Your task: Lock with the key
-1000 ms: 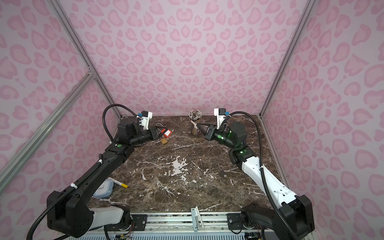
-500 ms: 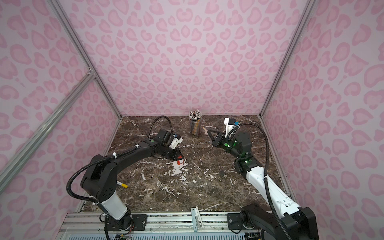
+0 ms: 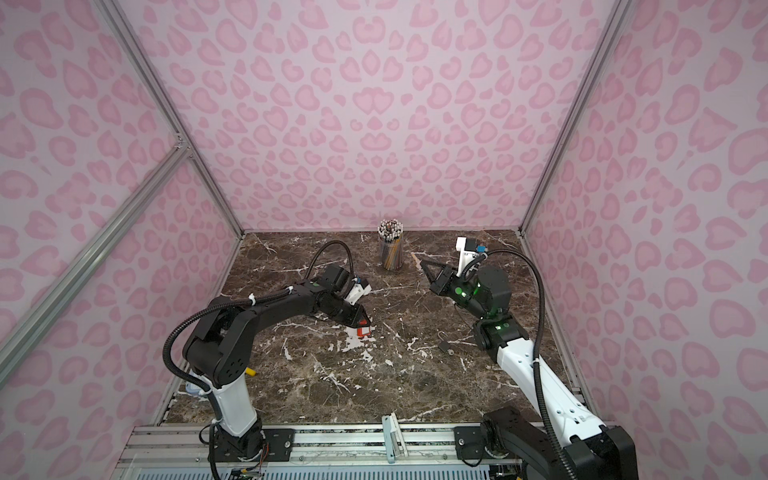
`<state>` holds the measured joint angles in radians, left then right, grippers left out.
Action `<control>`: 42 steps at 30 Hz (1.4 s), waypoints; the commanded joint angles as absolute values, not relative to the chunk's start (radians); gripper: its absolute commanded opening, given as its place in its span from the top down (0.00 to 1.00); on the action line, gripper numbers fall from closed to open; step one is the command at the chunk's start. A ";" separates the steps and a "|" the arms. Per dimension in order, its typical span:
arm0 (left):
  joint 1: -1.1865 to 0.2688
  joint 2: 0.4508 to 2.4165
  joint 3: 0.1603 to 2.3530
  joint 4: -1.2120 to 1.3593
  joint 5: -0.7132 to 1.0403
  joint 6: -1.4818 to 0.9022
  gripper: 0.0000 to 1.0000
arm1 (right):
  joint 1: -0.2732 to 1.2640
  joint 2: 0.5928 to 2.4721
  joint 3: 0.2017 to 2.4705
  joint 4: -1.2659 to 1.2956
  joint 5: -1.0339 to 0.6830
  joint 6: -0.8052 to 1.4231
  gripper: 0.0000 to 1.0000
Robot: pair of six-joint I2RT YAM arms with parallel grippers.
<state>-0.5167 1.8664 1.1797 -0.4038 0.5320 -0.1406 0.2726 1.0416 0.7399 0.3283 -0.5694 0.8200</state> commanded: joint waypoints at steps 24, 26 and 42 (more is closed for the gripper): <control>-0.486 1.962 1.208 -0.414 0.592 -0.078 0.71 | 0.259 1.038 0.753 0.296 -0.590 0.809 1.00; -0.485 1.958 1.206 -0.416 0.592 -0.078 0.67 | 0.256 1.034 0.755 0.287 -0.591 0.807 1.00; -0.460 1.912 1.199 -0.418 0.577 -0.090 0.30 | 0.255 1.009 0.733 0.263 -0.580 0.813 1.00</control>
<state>-0.4637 1.9339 1.2018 -0.4004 0.5835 -0.0956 0.2543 1.0142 0.7422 0.2611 -0.5831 0.8165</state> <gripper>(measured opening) 0.698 0.049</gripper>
